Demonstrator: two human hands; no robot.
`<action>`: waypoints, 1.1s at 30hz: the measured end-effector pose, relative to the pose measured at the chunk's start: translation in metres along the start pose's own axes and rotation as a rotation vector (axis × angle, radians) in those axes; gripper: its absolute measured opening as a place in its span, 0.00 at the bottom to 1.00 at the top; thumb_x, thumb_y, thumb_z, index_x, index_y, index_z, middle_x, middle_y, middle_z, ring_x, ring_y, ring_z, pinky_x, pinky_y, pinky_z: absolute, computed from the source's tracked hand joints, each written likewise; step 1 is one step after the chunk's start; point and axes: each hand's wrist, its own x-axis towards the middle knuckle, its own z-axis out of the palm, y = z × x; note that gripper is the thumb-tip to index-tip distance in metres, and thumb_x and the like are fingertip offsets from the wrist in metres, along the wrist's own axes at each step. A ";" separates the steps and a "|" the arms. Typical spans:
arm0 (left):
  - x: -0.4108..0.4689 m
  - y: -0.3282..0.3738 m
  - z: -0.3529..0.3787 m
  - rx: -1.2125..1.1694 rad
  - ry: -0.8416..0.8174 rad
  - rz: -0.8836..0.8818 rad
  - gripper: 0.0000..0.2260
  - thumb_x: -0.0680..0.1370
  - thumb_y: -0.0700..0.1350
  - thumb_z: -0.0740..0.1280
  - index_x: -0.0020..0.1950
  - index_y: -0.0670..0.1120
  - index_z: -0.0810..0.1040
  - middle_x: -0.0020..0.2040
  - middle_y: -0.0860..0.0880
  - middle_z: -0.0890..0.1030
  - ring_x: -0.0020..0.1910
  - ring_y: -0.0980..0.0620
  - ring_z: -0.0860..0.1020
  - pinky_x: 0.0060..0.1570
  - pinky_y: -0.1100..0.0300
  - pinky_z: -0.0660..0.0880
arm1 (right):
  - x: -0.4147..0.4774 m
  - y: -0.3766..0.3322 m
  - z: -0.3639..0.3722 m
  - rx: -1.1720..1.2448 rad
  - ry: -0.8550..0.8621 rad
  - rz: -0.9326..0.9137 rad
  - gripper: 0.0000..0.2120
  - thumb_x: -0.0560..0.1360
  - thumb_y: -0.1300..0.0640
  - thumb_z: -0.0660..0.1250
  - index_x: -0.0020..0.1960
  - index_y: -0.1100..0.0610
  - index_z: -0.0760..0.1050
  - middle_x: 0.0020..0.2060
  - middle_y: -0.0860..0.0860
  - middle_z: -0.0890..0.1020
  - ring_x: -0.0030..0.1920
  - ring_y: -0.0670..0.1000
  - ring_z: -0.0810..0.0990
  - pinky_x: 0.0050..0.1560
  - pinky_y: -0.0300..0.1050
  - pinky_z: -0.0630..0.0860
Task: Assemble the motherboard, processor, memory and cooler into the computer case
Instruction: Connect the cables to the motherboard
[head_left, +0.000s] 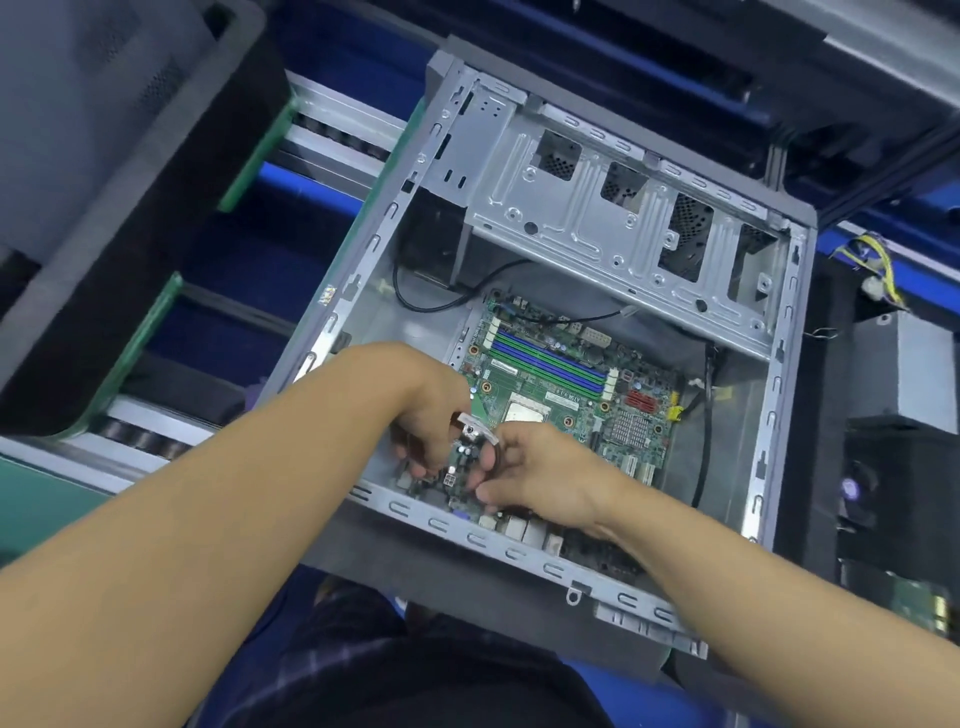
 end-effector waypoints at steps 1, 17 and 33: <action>0.001 0.000 0.000 -0.024 0.012 0.006 0.07 0.74 0.35 0.71 0.43 0.41 0.73 0.38 0.41 0.84 0.39 0.47 0.85 0.34 0.58 0.80 | -0.004 -0.002 -0.002 0.132 -0.054 0.036 0.11 0.75 0.73 0.70 0.48 0.59 0.73 0.43 0.55 0.86 0.41 0.52 0.85 0.48 0.47 0.81; -0.001 0.003 0.000 -0.050 0.029 0.028 0.04 0.78 0.36 0.67 0.50 0.42 0.73 0.40 0.46 0.84 0.33 0.53 0.84 0.29 0.63 0.77 | -0.022 -0.021 -0.013 0.960 -0.441 0.145 0.17 0.73 0.73 0.60 0.61 0.66 0.72 0.47 0.62 0.77 0.44 0.53 0.80 0.45 0.42 0.82; 0.007 -0.001 0.003 -0.066 0.006 0.003 0.09 0.79 0.34 0.65 0.44 0.43 0.67 0.40 0.43 0.81 0.37 0.48 0.82 0.31 0.62 0.76 | -0.006 -0.002 -0.005 -0.367 0.184 -0.070 0.14 0.76 0.64 0.72 0.41 0.48 0.74 0.40 0.45 0.81 0.37 0.41 0.77 0.39 0.29 0.73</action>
